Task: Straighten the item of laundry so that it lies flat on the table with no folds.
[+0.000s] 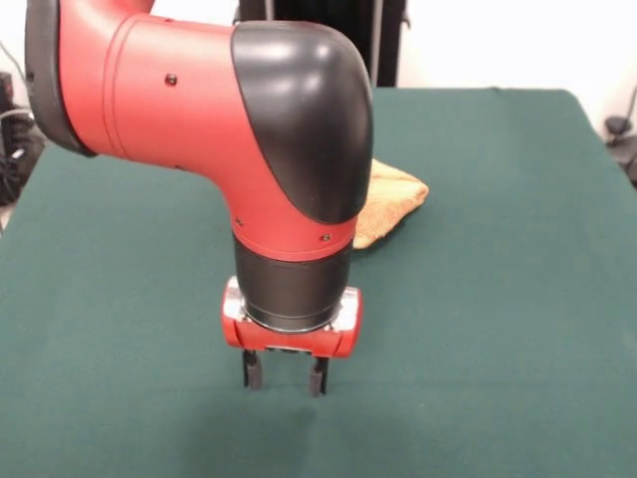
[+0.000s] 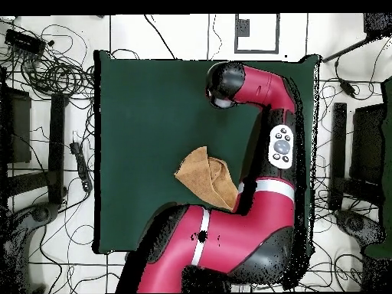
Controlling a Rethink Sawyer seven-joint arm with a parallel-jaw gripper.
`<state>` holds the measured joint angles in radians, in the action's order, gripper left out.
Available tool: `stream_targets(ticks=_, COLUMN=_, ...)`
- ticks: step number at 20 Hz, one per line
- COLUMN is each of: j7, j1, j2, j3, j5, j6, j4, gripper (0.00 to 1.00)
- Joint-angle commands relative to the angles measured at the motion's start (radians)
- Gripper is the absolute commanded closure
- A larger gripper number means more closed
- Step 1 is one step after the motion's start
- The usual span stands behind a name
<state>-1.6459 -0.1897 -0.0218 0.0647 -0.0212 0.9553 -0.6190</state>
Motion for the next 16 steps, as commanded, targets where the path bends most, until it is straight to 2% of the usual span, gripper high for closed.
stream_targets(ticks=1, j7=-0.29, j1=0.082, j2=0.027, j3=-0.039, j5=-0.046, j6=0.081, j4=-0.023, gripper=0.0)
stream_targets(ticks=16, j7=-0.342, j1=0.134, j2=0.019, j3=-0.015, j5=-0.041, j6=-0.013, j4=-0.115, gripper=0.0)
